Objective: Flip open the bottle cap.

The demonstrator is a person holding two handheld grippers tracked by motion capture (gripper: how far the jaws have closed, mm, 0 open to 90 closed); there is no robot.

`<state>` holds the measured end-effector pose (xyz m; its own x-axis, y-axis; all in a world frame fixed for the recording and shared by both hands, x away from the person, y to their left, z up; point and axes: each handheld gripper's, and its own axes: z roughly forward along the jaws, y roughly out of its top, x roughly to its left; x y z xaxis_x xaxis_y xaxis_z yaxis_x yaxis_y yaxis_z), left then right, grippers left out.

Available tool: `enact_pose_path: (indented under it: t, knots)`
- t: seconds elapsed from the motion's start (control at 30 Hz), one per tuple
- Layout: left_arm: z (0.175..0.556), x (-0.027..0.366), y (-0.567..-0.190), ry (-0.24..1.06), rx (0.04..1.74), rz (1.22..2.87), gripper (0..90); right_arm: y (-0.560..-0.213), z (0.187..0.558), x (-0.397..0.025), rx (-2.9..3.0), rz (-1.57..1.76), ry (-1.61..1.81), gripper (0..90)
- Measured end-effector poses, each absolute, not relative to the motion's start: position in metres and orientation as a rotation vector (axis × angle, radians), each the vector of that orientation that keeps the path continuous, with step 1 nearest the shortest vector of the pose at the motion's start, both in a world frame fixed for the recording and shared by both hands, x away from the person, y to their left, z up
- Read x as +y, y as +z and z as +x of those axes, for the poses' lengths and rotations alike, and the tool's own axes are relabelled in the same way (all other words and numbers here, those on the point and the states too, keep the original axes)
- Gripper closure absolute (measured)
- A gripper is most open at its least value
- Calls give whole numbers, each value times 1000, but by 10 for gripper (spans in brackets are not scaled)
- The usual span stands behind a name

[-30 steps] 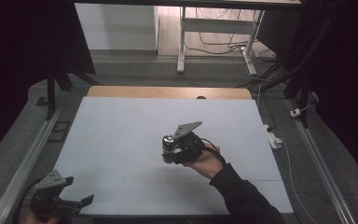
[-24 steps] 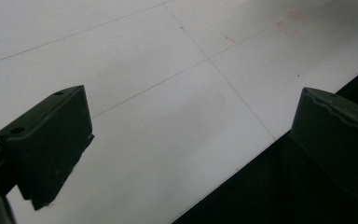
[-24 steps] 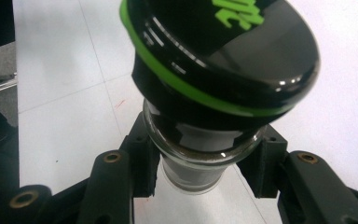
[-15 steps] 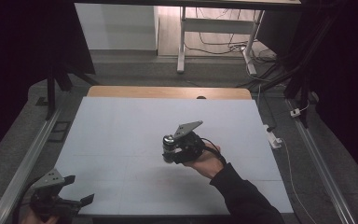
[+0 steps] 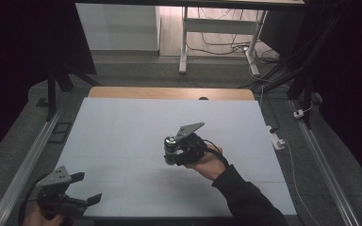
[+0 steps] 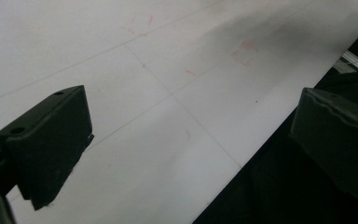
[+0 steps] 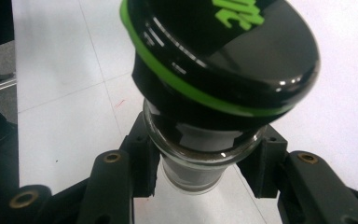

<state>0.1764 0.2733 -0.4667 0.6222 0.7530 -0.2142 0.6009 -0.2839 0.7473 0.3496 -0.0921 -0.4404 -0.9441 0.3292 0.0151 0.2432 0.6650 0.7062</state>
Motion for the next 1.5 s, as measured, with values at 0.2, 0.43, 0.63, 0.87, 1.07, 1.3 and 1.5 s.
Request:
enact_pose_path:
  t: [0.2,0.43,0.63,0.87,1.07,1.3,1.5]
  knots:
    - [182,261,-462,233,1029,1999,0,-440,349,-92,2762,478,1146,530]
    - [189,246,-456,217,972,2013,0,-440,349,-91,2762,482,1144,530]
    - [196,239,-451,194,944,2004,0,-440,350,-92,2756,501,1154,530]
    - [209,225,-444,187,907,2042,0,-439,350,-92,2755,502,1153,530]
    - [221,212,-438,166,877,2048,0,-440,351,-91,2754,502,1150,530]
    - [233,198,-432,159,835,2057,0,-439,350,-91,2753,497,1149,530]
    - [240,187,-427,169,799,2072,0,-439,350,-90,2752,494,1147,530]
